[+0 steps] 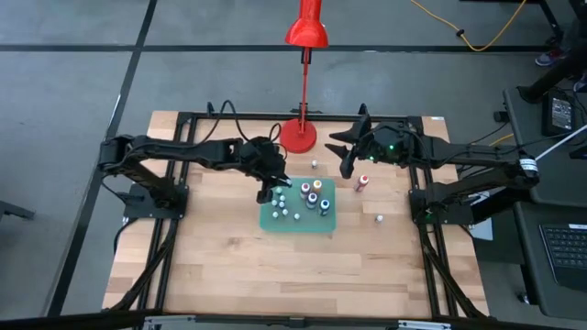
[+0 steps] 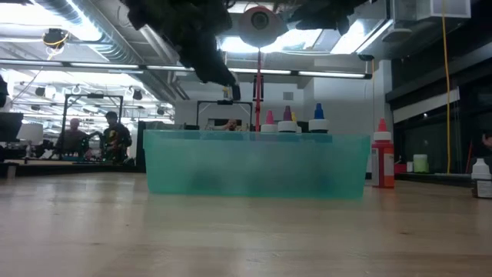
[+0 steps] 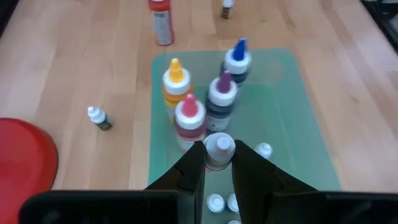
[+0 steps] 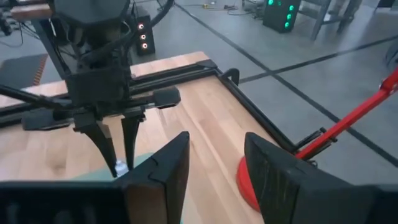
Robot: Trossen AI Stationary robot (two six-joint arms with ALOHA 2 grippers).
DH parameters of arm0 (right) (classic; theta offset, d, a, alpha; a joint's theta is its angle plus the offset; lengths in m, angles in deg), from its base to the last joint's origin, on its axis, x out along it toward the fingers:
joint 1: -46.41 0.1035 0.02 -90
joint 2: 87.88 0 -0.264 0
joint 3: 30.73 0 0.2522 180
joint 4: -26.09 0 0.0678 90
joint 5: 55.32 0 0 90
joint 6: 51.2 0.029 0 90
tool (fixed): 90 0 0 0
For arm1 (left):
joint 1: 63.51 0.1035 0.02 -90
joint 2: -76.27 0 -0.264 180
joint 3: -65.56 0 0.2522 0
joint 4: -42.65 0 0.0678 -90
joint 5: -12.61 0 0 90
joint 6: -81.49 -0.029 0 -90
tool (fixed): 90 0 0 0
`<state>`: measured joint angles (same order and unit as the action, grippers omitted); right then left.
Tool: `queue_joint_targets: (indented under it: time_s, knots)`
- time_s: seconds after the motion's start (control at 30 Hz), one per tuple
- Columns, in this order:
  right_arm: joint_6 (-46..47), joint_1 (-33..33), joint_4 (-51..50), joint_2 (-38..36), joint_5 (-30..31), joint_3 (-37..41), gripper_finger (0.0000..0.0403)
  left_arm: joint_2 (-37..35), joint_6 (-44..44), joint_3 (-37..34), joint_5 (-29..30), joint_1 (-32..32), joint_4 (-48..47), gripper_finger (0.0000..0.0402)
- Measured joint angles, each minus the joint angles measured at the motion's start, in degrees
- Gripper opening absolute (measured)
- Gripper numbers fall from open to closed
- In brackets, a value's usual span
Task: Pick & Place food coloring
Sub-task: Put the small pink food coloring bottle into the green bin
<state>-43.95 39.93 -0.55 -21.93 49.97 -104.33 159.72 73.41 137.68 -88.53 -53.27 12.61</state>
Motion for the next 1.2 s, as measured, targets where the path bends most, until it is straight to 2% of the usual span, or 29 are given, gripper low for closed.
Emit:
queue_joint_targets:
  time_s: [0.23, 0.47, 0.77, 1.2]
  knots:
    - [-5.8, 0.0, -0.9, 0.0, -0.2, 0.0, 0.0155, 1.8, 2.7, -3.3, 1.7, -0.1, 5.8, 0.0056]
    - [-10.5, -0.2, -1.1, 0.0, -0.3, -0.1, 0.0155, 7.3, 2.7, -3.1, 3.5, 0.0, 9.1, 0.0056]
    - [-10.7, -0.3, -1.8, 0.0, -0.3, -0.1, 0.0155, 14.5, 2.5, -3.1, 3.6, -0.3, 10.5, 0.0056]
    - [-10.6, -0.2, -1.8, 0.0, -0.3, -0.1, 0.0155, 18.9, 1.3, -3.1, 4.1, -0.3, 13.8, 0.0057]
